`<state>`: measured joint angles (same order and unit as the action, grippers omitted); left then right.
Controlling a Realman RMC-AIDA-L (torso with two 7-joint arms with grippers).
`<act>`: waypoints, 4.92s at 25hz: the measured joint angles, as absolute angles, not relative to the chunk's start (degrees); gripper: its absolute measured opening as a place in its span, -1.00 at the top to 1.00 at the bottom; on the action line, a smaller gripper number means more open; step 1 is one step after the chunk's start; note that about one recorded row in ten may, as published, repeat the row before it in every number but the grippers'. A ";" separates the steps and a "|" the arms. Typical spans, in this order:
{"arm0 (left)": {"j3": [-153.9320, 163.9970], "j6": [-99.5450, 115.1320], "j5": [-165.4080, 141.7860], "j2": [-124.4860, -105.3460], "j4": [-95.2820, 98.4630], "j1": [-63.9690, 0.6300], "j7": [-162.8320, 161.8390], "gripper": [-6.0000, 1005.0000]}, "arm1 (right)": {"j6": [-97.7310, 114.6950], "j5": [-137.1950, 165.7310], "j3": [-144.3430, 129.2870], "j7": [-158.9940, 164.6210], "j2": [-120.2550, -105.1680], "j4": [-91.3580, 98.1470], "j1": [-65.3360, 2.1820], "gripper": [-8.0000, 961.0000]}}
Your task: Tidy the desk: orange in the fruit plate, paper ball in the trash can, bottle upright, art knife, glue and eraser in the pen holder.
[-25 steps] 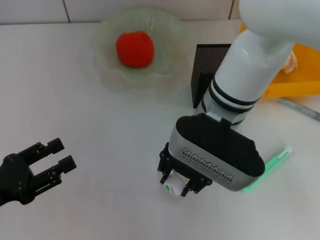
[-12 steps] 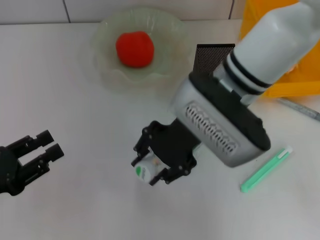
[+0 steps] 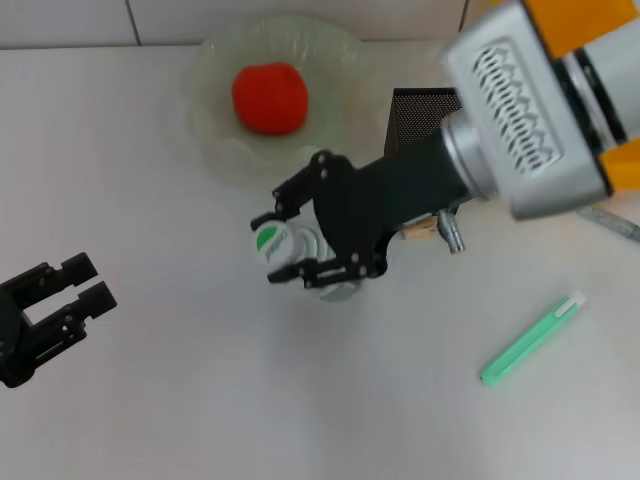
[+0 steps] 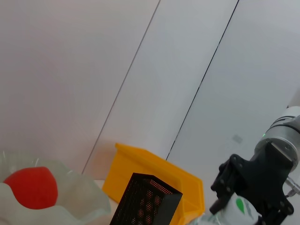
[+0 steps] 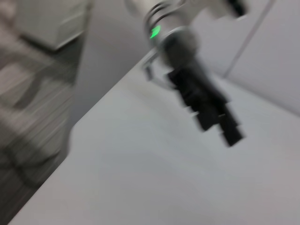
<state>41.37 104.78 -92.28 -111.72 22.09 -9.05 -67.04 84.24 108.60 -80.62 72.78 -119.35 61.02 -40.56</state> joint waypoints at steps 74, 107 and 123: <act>41.84 112.65 -92.96 -112.42 22.05 -11.54 -66.88 -0.07 | 54.91 57.28 -91.72 61.48 -119.88 28.87 -43.64 0.08; 42.01 112.95 -108.95 -114.84 22.29 -22.97 -72.21 -0.07 | 100.06 86.63 -57.04 76.02 -111.57 34.92 -21.93 -0.32; 46.19 98.56 -119.39 -119.17 18.37 -43.64 -84.81 -0.07 | 103.59 107.32 -35.22 71.87 -111.15 31.87 -9.10 -0.32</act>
<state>46.19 98.56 -119.39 -119.17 18.37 -43.64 -84.81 103.59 107.32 -35.22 71.87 -111.15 31.87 -9.10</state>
